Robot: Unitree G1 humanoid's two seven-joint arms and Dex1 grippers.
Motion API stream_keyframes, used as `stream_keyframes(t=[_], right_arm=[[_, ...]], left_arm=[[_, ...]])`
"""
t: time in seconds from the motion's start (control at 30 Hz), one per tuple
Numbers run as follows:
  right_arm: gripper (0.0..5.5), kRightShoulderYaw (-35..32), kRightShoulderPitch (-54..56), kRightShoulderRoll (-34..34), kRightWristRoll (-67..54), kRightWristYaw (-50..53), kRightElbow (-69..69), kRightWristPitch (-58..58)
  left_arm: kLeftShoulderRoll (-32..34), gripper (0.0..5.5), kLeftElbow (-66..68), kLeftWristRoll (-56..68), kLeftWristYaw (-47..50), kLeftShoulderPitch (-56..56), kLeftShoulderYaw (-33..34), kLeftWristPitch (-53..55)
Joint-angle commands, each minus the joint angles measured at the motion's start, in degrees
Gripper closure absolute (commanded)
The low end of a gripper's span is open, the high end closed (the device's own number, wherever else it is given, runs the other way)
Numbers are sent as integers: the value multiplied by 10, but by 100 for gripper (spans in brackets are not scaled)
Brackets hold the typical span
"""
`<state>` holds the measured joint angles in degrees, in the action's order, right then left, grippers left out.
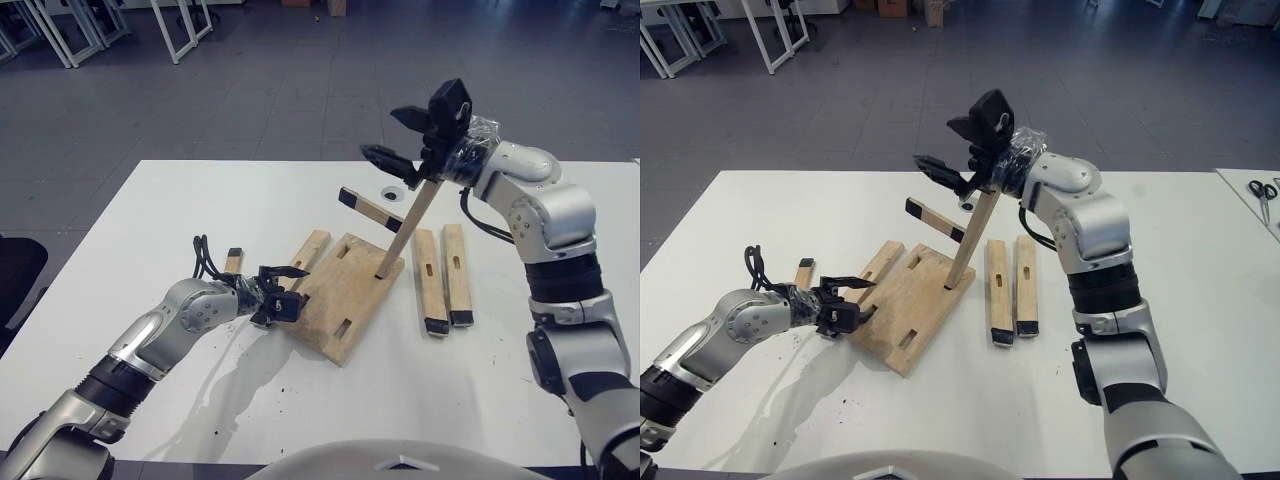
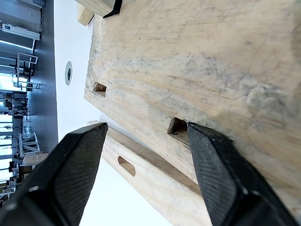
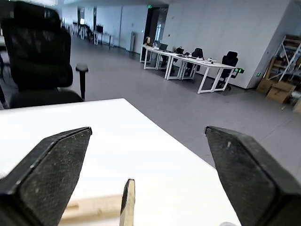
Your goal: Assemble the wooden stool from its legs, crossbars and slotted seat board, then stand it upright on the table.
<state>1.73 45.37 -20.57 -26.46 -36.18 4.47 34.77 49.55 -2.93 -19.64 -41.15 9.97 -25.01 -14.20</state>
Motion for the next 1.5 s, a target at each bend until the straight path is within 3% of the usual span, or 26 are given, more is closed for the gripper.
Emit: stream_keyframes(t=[0.03, 0.13, 0.27, 0.37, 0.53, 0.93, 1.33, 1.5], right_arm=[[108, -128, 22, -4, -73, 66, -84, 19], [108, -196, -1, -17, -92, 124, -128, 27], [108, -232, -161, -28, -58, 185, -216, 38], [108, -207, -297, -17, -12, 217, -257, 37], [108, -138, -458, 27, 67, 252, -227, -3], [108, -40, -533, 38, 156, 265, -234, -8], [108, -12, -584, 45, 222, 310, -328, 115], [181, -38, -568, 65, 203, 307, -288, 134]], left_arm=[[-3, 237, 45, -36, -19, -49, -23, 27], [-23, 237, 22, -4, 3, -48, 10, 44], [-33, 237, -38, 42, 3, -49, 69, 99], [-20, 237, -66, 45, 3, -51, 106, 126], [-20, 237, -59, 31, 4, -74, 108, 128], [-40, 237, 25, -19, 52, -109, 94, 100], [-60, 237, -37, 8, 24, -144, 79, 116], [-76, 237, -68, 10, 10, -148, 58, 135]])
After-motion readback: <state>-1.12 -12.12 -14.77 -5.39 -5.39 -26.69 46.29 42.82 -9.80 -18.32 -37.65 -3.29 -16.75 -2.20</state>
